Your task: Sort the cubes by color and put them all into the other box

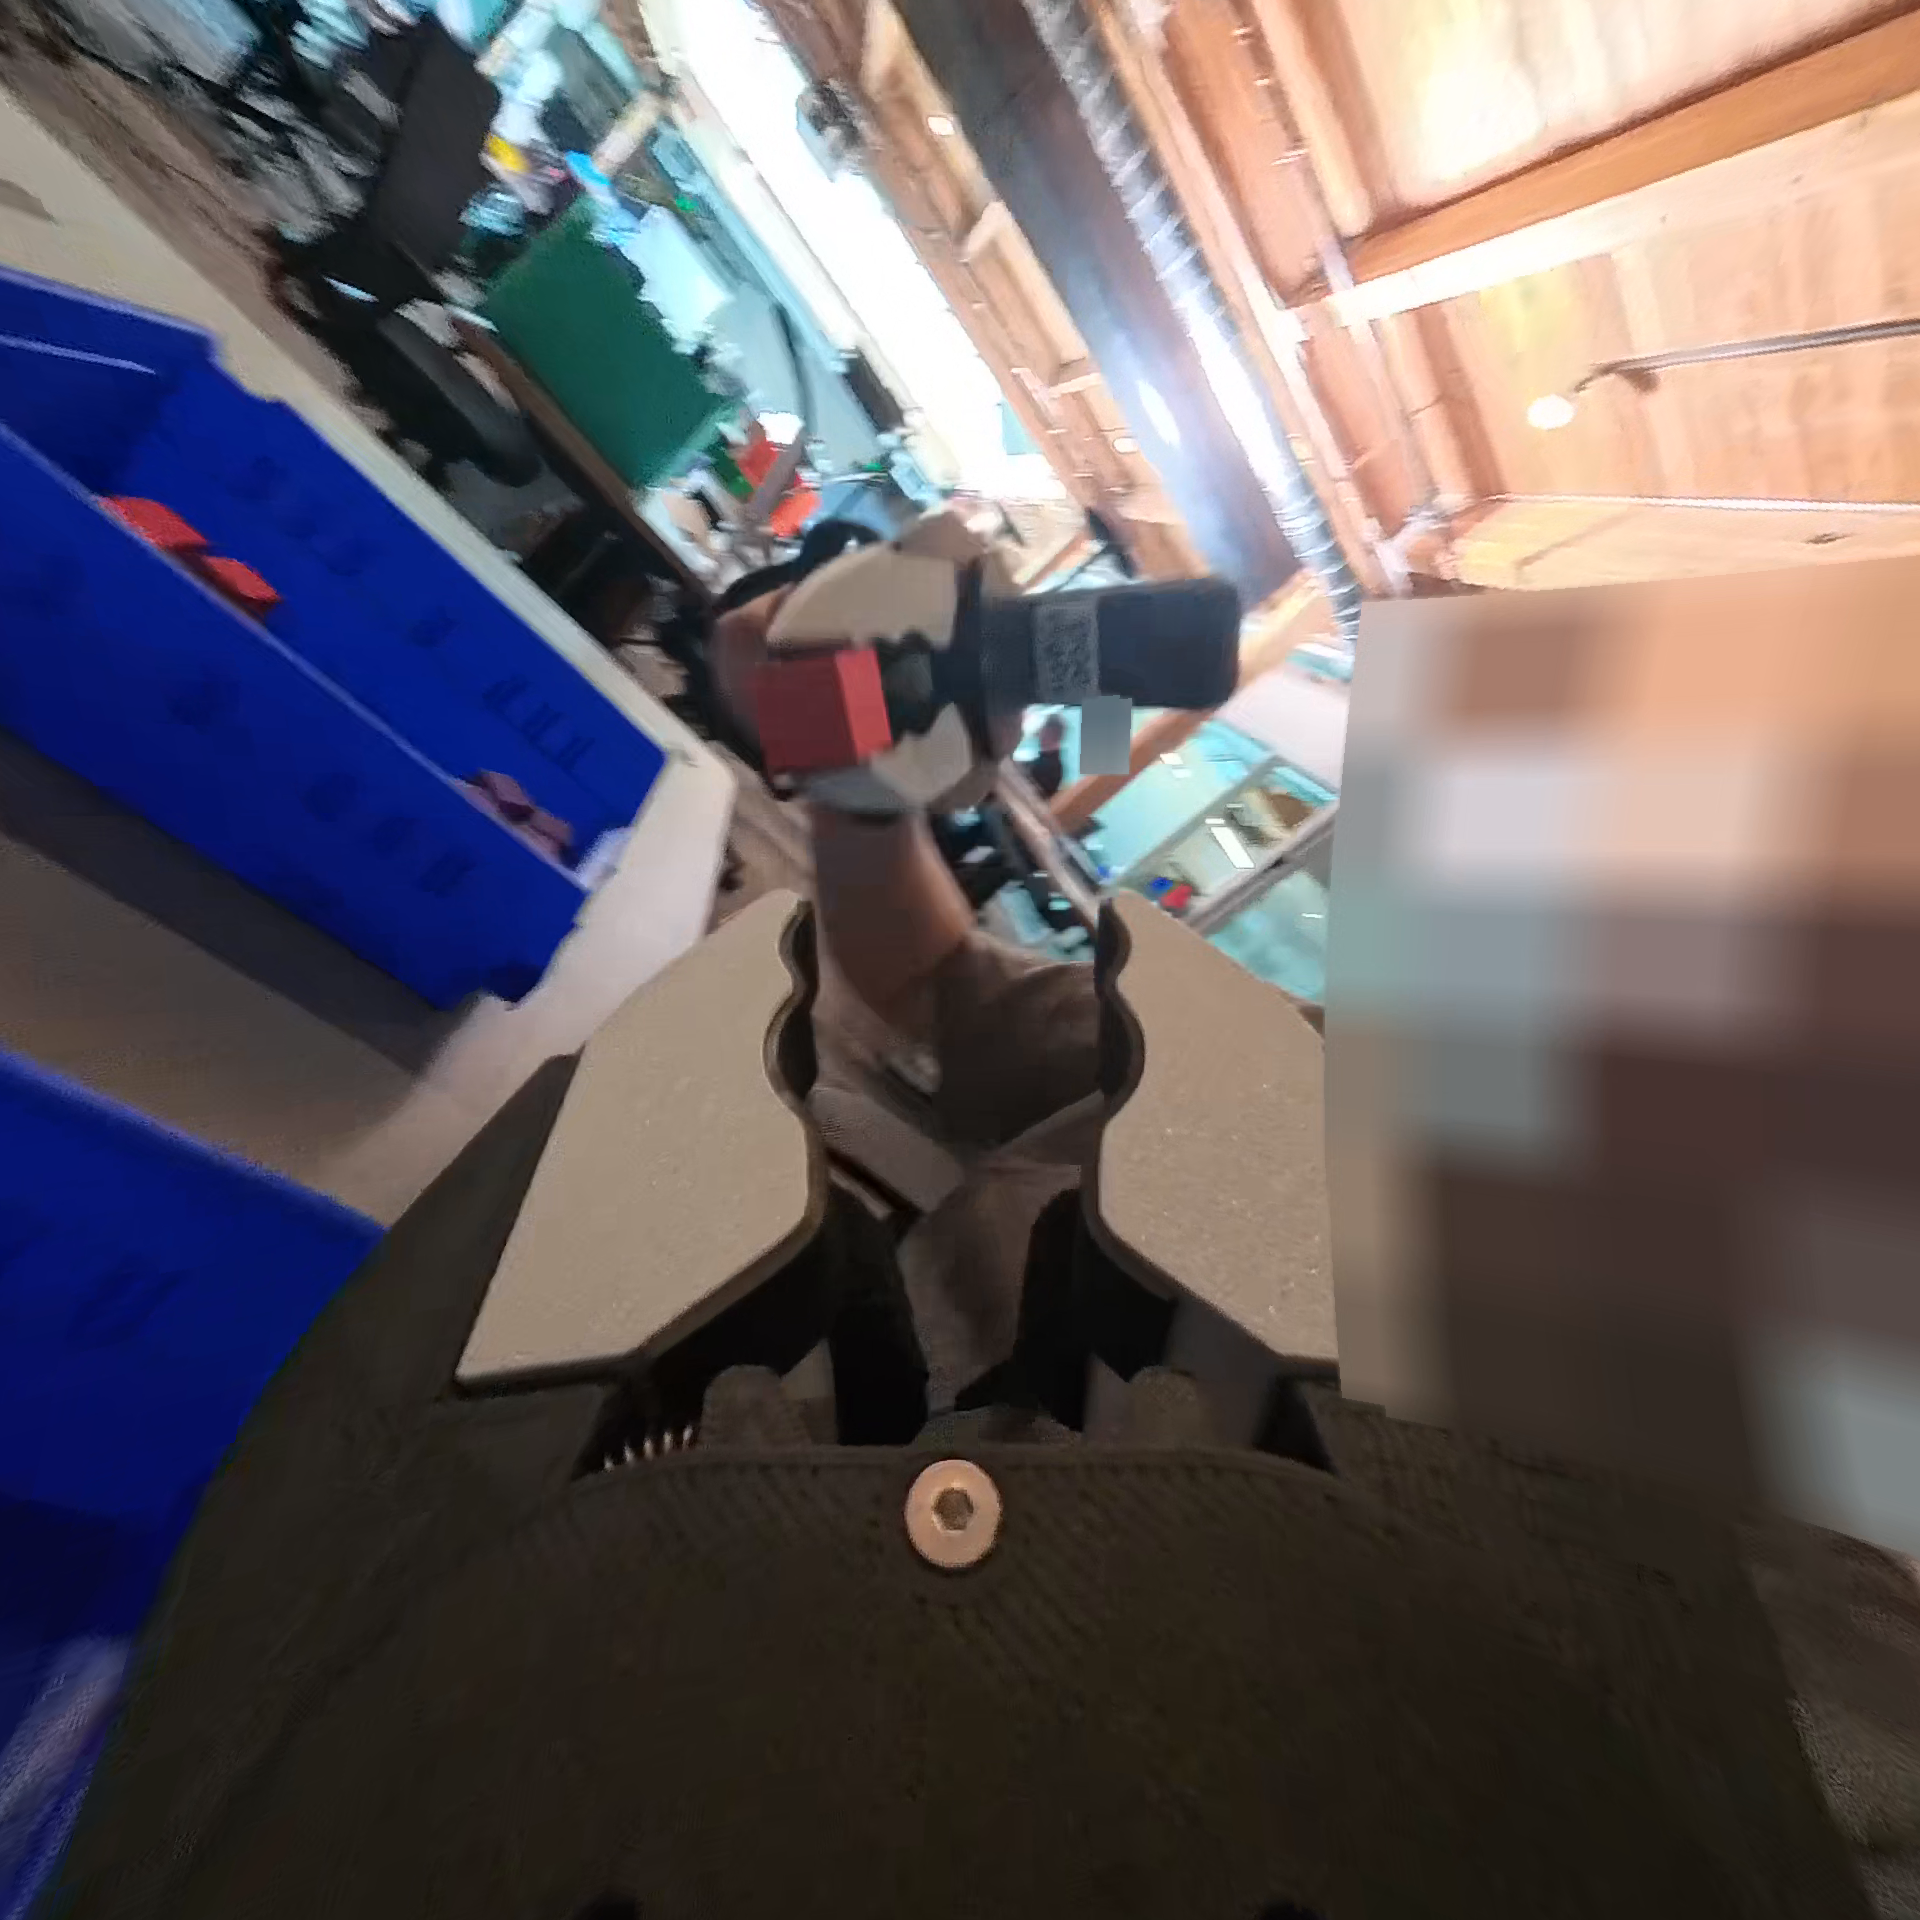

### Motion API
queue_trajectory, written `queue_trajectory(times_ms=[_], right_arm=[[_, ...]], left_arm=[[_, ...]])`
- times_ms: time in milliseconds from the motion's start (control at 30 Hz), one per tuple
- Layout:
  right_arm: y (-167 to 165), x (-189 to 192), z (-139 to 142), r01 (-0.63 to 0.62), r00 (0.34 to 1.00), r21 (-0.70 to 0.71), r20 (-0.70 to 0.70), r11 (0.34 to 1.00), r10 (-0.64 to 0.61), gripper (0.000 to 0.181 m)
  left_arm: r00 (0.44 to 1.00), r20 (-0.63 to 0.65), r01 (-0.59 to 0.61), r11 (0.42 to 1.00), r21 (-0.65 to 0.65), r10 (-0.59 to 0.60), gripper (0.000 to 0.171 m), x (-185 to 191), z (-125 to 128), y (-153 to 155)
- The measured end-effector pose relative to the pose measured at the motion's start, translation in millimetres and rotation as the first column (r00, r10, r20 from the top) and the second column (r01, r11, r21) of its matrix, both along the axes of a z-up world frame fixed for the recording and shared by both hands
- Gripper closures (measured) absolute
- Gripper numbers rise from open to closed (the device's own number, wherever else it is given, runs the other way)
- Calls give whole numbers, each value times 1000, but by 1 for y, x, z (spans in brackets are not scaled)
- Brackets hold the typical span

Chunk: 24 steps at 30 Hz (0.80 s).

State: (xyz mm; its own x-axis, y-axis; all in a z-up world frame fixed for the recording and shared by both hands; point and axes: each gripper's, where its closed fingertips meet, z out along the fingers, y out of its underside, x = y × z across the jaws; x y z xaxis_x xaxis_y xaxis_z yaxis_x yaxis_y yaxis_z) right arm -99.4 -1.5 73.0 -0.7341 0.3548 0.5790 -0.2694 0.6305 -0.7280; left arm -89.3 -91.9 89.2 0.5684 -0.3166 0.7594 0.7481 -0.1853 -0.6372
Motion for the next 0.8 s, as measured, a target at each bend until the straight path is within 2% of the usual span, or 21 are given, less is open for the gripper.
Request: queue_trajectory(times_ms=[67, 167, 233, 367, 467, 533, 633, 800], right_arm=[[50, -20, -4, 102, 992, 144, 59, 984, -111, 153], [128, -52, -31, 211, 954, 392, 115, 896, -275, 153], [173, -66, -66, 222, 909, 530, 191, 819, -370, 153], [247, -76, -143, 146, 793, 736, 313, 662, -523, 153], [277, -80, -183, 88, 720, 795, 366, 601, -590, 153], [289, -84, -198, 69, 685, 815, 381, 576, -621, 153], [298, -86, -210, 36, 646, 829, 407, 559, -646, 153], [304, -87, -222, -22, 621, 859, 412, 511, -667, 152]], left_arm=[[997, -62, -40, 999, -36, 38, 117, -3, 6, -7], [987, -125, -102, 995, 2, 101, 118, -4, 20, -20], [980, -133, -146, 989, 20, 147, 123, -7, 24, -26], [982, -130, -133, 991, 33, 136, 123, -3, 28, -31], [981, -137, -137, 990, 34, 141, 120, -3, 29, -34], [979, -141, -143, 989, 30, 146, 120, -3, 29, -37], [977, -144, -155, 987, 31, 158, 123, -6, 29, -42], [976, -143, -163, 986, 36, 166, 123, -11, 29, -45]])
